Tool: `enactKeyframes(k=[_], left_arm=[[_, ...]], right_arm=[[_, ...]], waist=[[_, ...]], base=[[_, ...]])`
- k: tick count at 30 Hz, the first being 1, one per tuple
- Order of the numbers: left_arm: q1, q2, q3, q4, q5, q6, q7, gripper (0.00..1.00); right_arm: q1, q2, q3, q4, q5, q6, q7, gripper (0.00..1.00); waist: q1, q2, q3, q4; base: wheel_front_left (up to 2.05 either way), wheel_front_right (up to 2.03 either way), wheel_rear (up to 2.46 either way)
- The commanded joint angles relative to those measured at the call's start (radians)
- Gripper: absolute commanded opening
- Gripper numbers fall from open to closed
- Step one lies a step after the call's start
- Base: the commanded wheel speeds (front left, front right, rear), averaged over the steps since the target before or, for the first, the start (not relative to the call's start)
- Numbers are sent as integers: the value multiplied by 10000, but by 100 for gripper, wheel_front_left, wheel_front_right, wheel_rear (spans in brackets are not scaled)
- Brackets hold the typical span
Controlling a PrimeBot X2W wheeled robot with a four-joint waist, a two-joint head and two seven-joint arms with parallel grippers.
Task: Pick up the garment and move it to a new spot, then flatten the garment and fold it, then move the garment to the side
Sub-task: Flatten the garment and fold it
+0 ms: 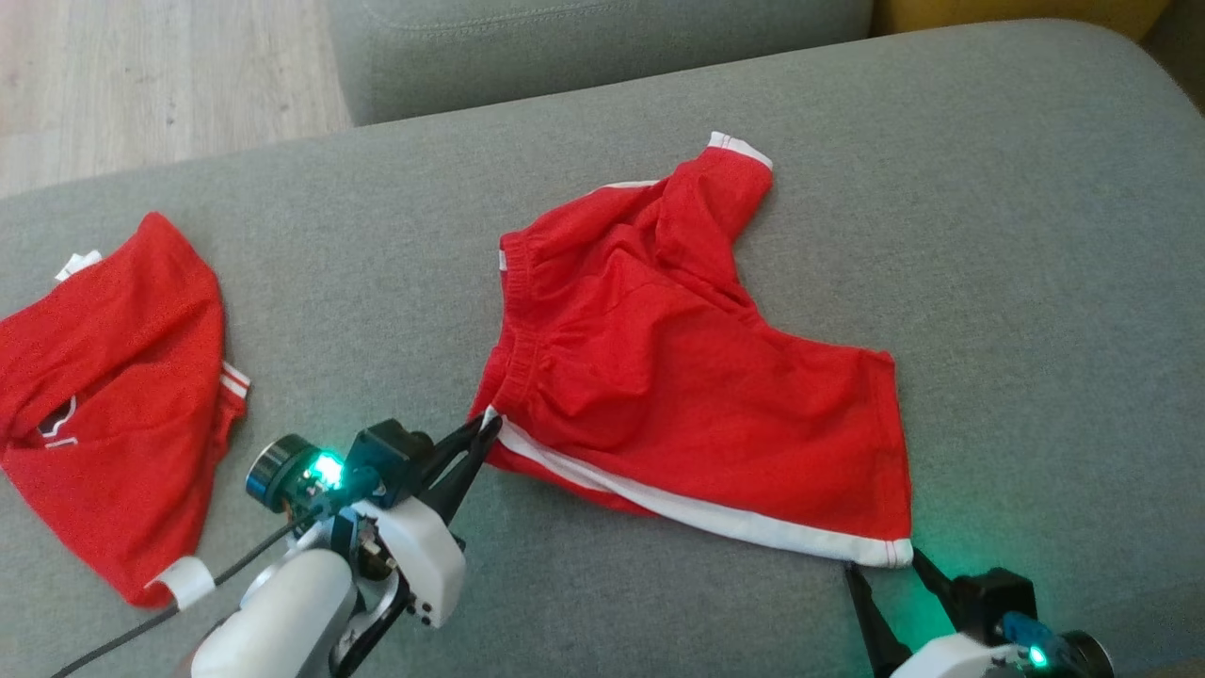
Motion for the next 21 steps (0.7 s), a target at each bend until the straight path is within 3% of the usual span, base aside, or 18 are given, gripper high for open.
enactKeyframes(k=[1,11,12,13,14,21], left_arm=[[-528,336,369,-329,-52,67,-1,0],[-690,400,312,-381,-86,103,49,0],[-698,403,306,-377,-92,104,48,0],[-704,406,298,-373,-98,105,47,0],[-707,408,291,-367,-105,107,46,0],[-639,415,289,-274,-197,179,-42,0]], right_arm=[[-438,6,246,-218,-67,67,-140,100],[-652,75,283,-12,-126,67,-226,97],[-667,79,288,17,-126,67,-231,51],[-679,82,295,40,-126,67,-236,12],[-687,84,302,60,-126,67,-241,0],[-685,60,152,-15,-162,67,-372,0]], waist=[[0,0,23,6],[0,0,198,66],[0,0,204,67],[0,0,206,66],[0,0,202,64],[0,0,31,22]], base=[[0,0,0],[0,0,0],[0,0,0],[0,0,0],[0,0,0],[0,0,0]])
